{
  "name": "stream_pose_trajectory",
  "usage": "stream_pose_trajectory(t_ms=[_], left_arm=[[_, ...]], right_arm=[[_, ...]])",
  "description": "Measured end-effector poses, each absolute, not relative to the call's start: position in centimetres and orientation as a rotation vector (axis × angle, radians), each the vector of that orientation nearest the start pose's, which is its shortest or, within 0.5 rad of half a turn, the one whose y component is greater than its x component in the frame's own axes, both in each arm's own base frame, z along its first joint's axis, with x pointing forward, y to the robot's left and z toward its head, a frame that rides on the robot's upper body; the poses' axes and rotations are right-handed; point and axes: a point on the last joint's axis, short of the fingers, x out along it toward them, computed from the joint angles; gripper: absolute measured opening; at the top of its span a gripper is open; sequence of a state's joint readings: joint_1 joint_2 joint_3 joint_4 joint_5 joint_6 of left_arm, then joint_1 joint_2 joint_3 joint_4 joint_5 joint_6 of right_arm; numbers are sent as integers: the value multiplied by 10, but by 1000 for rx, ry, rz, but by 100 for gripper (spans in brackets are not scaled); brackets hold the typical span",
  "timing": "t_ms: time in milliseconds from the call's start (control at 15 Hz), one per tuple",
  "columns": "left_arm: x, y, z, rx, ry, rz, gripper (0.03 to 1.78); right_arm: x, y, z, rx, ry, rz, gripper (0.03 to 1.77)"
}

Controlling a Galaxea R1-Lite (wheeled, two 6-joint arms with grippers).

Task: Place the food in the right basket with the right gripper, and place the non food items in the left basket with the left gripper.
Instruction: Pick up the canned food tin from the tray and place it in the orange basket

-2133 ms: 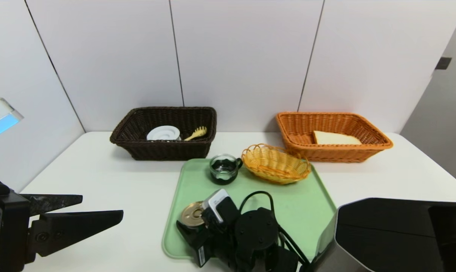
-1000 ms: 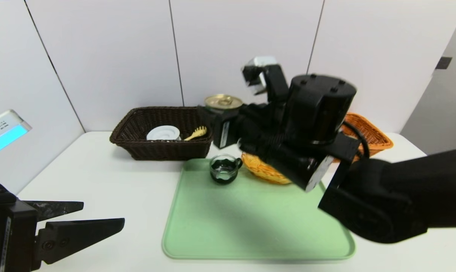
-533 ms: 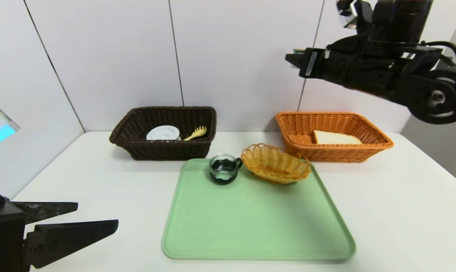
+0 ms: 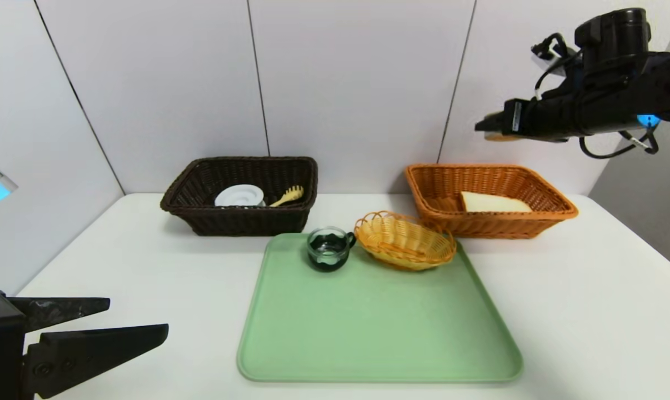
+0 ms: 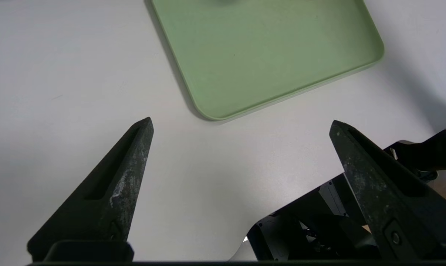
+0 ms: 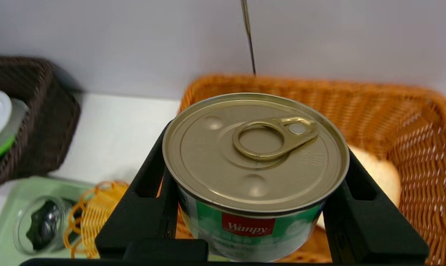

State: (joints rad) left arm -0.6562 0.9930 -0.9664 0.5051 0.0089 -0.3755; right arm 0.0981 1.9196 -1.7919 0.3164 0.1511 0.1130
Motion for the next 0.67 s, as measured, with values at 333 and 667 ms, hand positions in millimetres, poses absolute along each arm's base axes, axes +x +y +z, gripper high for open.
stream_pose_trajectory(t_ms=[333,667], left_arm=[[79,-60,270,-183,616,-519,169],[80,-60,270,-184,617,-515,169]], right_arm=[[397,36,259,134,563,208,103],[417,43,225,128,644,207,103]])
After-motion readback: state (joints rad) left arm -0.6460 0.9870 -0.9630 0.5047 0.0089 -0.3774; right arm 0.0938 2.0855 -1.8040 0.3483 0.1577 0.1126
